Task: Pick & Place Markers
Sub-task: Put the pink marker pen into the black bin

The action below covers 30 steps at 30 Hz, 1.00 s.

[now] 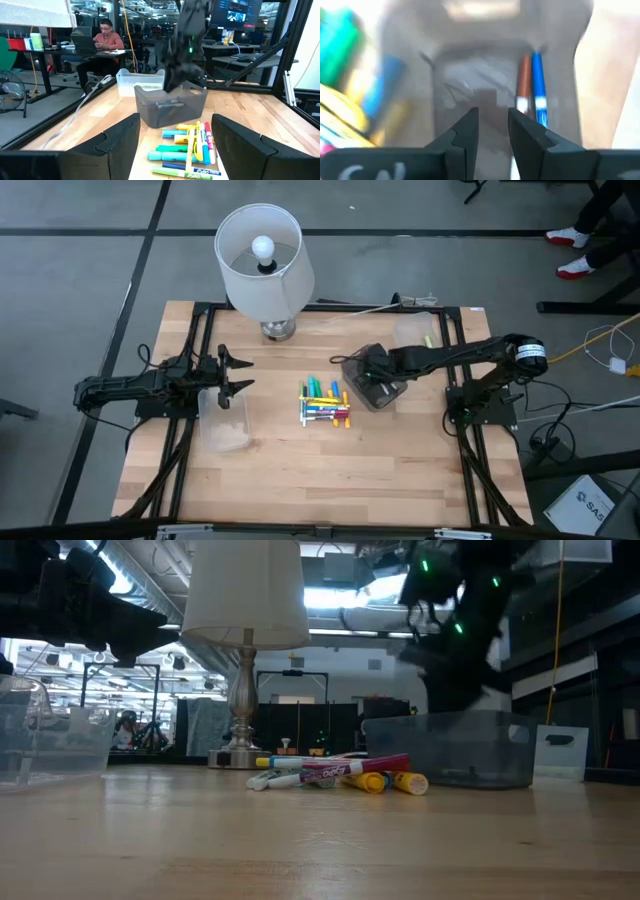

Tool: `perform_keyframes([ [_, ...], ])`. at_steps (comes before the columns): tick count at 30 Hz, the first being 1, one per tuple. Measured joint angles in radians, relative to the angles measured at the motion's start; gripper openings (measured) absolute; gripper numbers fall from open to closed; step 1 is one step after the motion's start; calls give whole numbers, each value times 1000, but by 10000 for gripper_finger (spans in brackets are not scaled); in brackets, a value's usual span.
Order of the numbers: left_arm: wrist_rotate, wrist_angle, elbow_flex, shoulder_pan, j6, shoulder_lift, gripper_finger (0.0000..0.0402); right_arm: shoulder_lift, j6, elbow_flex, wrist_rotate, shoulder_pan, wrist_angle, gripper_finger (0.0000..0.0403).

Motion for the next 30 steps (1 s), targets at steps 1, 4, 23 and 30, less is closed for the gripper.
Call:
perform_keyframes([
  [1, 0, 0, 0, 0, 0, 0, 242, -4, -5, 31, 21, 4, -18, 104],
  [4, 0, 0, 0, 0, 0, 0, 242, -9, -15, 131, 87, 20, -56, 104],
  [23, 0, 0, 0, 0, -1, 0, 242, -3, -197, 326, 428, 226, 16, 104],
  [30, 0, 0, 0, 0, 0, 0, 242, 4, -307, 245, 411, 318, 166, 104],
])
